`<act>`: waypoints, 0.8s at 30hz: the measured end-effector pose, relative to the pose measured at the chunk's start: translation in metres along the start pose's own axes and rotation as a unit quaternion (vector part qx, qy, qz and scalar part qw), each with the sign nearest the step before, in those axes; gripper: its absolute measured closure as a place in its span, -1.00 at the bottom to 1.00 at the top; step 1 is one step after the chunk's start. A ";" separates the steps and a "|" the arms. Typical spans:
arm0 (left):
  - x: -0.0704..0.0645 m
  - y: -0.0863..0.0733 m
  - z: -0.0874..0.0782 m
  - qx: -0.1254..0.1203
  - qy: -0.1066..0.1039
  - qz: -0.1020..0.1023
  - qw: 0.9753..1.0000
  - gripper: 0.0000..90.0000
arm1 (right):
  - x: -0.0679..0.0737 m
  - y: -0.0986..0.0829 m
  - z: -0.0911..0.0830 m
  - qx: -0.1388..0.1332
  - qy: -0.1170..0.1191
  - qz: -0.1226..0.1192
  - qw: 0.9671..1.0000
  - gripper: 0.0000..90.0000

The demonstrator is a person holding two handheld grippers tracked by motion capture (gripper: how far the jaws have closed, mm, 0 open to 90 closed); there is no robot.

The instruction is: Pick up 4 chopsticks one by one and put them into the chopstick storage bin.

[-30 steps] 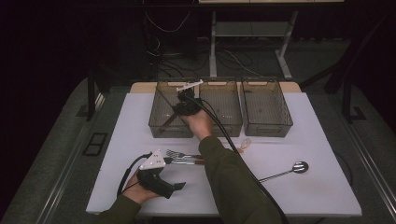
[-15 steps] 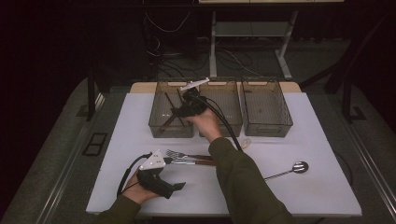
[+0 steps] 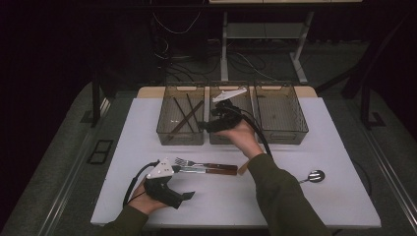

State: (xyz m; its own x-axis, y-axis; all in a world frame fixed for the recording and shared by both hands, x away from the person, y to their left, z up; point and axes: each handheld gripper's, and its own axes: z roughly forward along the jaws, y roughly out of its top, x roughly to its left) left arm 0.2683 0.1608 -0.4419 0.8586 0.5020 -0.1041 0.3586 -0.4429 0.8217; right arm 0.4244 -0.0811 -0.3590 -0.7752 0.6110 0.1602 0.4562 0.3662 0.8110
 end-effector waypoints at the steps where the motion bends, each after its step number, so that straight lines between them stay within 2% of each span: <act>1: 0.000 0.000 0.000 -0.001 0.000 -0.005 1.000 -1.00 | -0.001 -0.003 -0.004 -0.002 0.000 0.000 1.000 -0.49; 6: 0.000 -0.001 0.000 0.000 0.002 -0.011 1.000 -1.00 | -0.006 -0.018 -0.025 -0.011 0.002 -0.003 1.000 -0.49; 16: 0.001 -0.001 0.000 0.006 0.004 -0.007 1.000 -1.00 | -0.016 -0.057 -0.060 -0.018 -0.001 0.001 1.000 -0.49; 24: 0.002 -0.002 0.000 0.007 0.007 -0.006 1.000 -1.00 | -0.019 -0.086 -0.080 -0.023 -0.001 0.011 1.000 -0.49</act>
State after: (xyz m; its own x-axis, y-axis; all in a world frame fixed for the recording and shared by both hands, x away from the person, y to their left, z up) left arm 0.2697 0.1628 -0.4434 0.8496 0.5168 -0.1055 0.3735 -0.4481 0.8122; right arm 0.3652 -0.1806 -0.3870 -0.7649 0.6192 0.1775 0.4528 0.3207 0.8319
